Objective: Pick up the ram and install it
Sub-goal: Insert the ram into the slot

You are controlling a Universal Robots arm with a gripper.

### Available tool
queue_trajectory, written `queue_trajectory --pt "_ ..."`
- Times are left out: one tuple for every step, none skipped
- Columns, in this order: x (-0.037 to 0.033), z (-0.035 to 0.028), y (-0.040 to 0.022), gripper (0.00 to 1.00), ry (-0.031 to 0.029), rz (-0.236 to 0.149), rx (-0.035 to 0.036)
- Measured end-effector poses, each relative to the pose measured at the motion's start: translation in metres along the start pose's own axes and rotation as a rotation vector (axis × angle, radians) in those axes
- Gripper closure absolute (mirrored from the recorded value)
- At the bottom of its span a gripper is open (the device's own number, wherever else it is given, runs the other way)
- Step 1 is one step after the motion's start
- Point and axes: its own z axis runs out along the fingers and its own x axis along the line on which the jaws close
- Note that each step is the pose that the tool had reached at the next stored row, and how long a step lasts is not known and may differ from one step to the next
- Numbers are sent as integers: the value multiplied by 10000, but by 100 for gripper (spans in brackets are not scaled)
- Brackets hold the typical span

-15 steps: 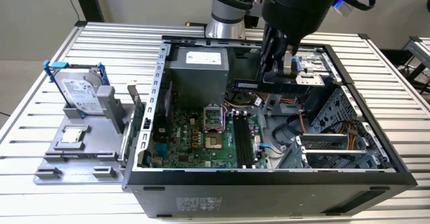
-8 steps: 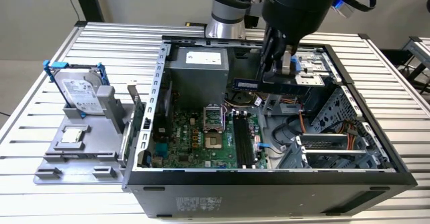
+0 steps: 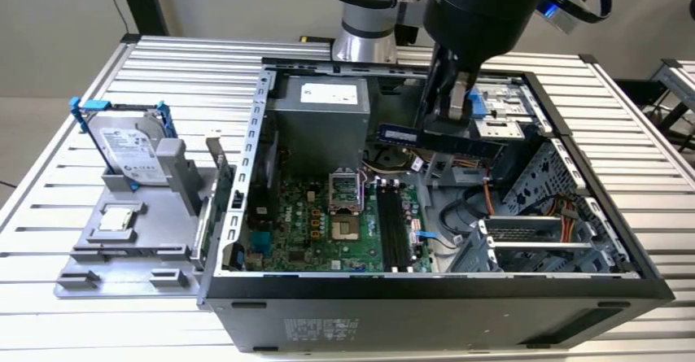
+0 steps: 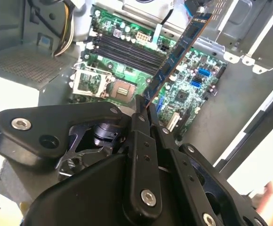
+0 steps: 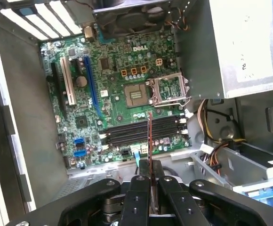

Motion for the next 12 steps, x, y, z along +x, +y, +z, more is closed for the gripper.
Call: queue_trajectory --pt "0 0 0 100 -3 132 4" --pt "0 0 0 100 -6 262 9" --pt "0 0 0 100 -10 398 14" --pt "0 0 0 100 -14 534 19" --pt "0 0 0 100 -17 675 24" --pt "0 0 0 100 -21 815 29" --pt "0 0 0 100 -24 959 34" --pt "0 0 0 100 -27 1111 39" --pt "0 0 0 100 -31 1258 44" --pt "0 0 0 100 -35 1401 49" --pt "0 0 0 100 -38 1541 54" --pt "0 1 0 100 -43 1683 59"
